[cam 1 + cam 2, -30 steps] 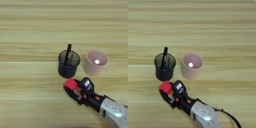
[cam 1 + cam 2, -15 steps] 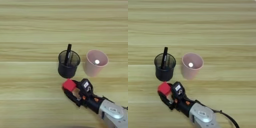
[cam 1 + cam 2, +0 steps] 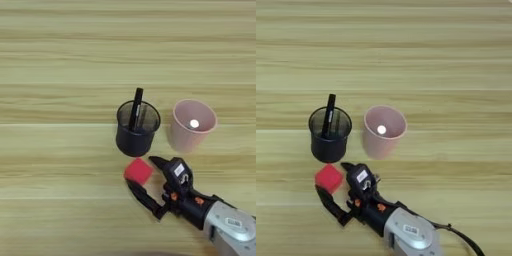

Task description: Move the objects on the table

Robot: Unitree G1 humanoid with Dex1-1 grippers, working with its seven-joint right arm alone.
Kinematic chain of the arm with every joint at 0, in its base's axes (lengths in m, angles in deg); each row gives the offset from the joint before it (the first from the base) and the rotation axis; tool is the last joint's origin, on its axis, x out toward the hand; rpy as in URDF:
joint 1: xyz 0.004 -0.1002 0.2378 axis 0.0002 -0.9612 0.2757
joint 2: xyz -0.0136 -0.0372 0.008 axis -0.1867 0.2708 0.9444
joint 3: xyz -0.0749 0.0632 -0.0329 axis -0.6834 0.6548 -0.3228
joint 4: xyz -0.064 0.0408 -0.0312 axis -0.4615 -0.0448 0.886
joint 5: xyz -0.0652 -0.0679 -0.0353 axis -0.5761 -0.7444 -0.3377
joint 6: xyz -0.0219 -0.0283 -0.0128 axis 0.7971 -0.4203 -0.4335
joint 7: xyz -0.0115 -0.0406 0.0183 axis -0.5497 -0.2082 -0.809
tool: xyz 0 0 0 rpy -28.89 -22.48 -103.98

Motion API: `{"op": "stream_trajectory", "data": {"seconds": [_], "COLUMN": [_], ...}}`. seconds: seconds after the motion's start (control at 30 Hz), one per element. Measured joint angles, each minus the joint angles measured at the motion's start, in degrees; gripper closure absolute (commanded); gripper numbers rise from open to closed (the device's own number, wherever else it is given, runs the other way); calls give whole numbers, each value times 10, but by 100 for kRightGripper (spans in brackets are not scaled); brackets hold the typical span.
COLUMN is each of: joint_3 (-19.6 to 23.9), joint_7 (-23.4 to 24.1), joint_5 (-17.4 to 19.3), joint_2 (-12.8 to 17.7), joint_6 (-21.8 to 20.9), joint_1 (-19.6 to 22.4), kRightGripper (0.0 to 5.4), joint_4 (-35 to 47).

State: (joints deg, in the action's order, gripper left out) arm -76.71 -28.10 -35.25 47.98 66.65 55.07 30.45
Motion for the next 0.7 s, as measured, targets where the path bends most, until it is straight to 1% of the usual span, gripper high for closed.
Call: {"op": "stream_trajectory", "data": {"seconds": [0.17, 0.23, 0.33, 0.47, 0.6, 0.7], "joint_3": [38, 48, 72, 92, 95, 109], "joint_7": [6, 6, 6, 3, -5, -7], "joint_5": [17, 24, 36, 51, 51, 52], "joint_2": [5, 7, 17, 23, 31, 37], "joint_6": [10, 13, 22, 24, 28, 34], "joint_1": [4, 2, -12, -35, -53, -62], "kRightGripper": [18, 5, 5, 5, 5, 5], "joint_4": [36, 52, 80, 105, 110, 110]}}
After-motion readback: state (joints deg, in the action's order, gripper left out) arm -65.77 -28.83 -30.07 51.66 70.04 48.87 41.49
